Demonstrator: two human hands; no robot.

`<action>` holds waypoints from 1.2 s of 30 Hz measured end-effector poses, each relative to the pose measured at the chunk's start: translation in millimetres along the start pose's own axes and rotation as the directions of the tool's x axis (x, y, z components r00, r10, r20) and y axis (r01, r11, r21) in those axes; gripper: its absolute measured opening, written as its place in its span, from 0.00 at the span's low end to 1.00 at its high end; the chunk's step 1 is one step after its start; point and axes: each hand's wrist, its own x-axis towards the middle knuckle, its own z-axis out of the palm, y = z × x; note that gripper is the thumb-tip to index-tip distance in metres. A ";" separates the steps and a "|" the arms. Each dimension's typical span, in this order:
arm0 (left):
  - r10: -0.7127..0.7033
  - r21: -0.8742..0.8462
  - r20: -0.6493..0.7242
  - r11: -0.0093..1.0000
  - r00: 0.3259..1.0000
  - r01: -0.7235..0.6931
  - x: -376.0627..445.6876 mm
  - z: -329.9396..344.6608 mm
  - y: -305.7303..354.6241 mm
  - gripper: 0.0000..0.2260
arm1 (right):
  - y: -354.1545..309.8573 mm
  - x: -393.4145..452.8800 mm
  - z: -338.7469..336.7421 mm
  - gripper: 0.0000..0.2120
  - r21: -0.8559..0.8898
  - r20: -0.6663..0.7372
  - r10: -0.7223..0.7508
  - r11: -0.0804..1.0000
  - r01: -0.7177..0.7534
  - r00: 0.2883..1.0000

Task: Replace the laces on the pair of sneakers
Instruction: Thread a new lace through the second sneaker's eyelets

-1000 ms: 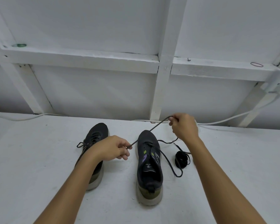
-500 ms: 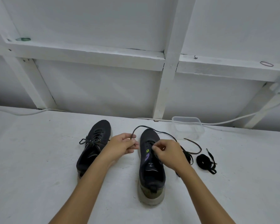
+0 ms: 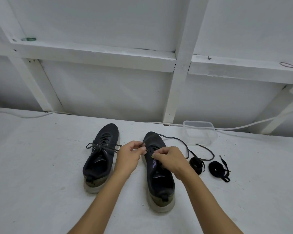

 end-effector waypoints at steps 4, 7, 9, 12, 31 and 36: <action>0.005 -0.030 -0.058 1.000 0.998 -0.007 1.7 -3.4 0.5 0.05 | -6.0 -0.5 16.1 0.05 0.176 0.057 0.051 0.983 -0.060 0.997; 0.019 0.015 -0.085 1.000 0.996 -0.018 1.4 -7.1 -2.4 0.05 | -10.1 -0.2 27.5 0.05 0.198 0.047 0.053 0.978 -0.062 0.997; 0.030 0.035 -0.103 0.999 0.994 -0.027 1.1 -9.2 -5.2 0.05 | -10.9 -0.8 28.8 0.06 0.208 0.041 0.049 0.977 -0.056 0.998; 0.053 0.078 -0.111 0.996 0.992 -0.045 -0.4 -9.7 -7.8 0.05 | -12.3 0.8 22.9 0.08 0.223 0.064 0.072 0.971 -0.085 0.995; 0.139 0.171 -0.066 0.977 0.988 -0.126 2.4 -7.7 -8.8 0.05 | 4.3 8.2 24.4 0.06 0.062 -0.001 -0.167 0.984 0.167 0.986; 0.138 0.211 -0.077 0.970 0.987 -0.119 0.2 -8.7 -14.6 0.05 | 6.2 9.6 25.1 0.06 0.063 -0.014 -0.189 0.980 0.190 0.982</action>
